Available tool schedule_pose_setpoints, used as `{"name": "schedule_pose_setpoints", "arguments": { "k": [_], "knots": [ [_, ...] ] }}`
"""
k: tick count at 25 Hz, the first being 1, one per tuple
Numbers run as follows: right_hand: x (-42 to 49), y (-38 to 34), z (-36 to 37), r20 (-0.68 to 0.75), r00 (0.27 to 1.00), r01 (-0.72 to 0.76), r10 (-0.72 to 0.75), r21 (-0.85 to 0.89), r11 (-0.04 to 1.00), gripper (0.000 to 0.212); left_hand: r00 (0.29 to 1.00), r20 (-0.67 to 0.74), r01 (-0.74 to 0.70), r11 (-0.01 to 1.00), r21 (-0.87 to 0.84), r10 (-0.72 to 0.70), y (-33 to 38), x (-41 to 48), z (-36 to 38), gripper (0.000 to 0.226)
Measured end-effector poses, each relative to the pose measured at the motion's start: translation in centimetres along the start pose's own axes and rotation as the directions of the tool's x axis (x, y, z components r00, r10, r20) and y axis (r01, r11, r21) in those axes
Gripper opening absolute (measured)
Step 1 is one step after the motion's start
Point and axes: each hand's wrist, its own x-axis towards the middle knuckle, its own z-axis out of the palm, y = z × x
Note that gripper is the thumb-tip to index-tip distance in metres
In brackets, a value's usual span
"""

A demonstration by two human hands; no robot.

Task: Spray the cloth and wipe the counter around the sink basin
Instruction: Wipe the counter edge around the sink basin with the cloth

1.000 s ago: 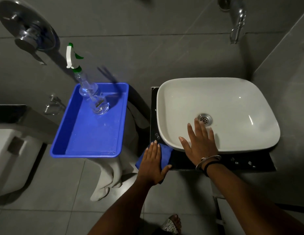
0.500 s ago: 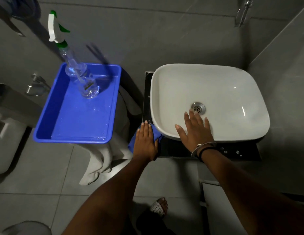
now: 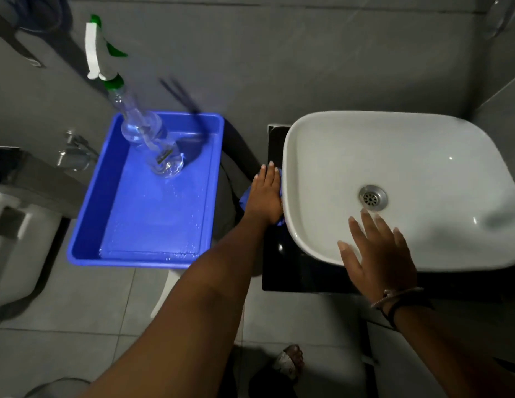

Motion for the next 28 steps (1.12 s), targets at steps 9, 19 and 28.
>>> {"name": "schedule_pose_setpoints", "arguments": {
  "k": [9,19,28],
  "knots": [
    [-0.8,0.8,1.7,-0.062,0.998,0.021,-0.021,-0.009,1.0,0.07,0.993,0.029,-0.118,0.992,0.047,0.117,-1.8,11.9,-3.4,0.073],
    [-1.4,0.2,1.4,-0.181,0.983,0.027,-0.027,-0.007,1.0,0.07,0.98,0.018,-0.196,0.981,0.003,0.196,-1.7,4.3,-2.2,0.064],
    [-2.1,0.5,1.4,-0.181,0.983,-0.032,0.038,0.038,0.999,0.064,0.992,-0.125,-0.051,0.99,-0.13,0.035,3.0,-14.8,4.2,0.071]
  ]
}}
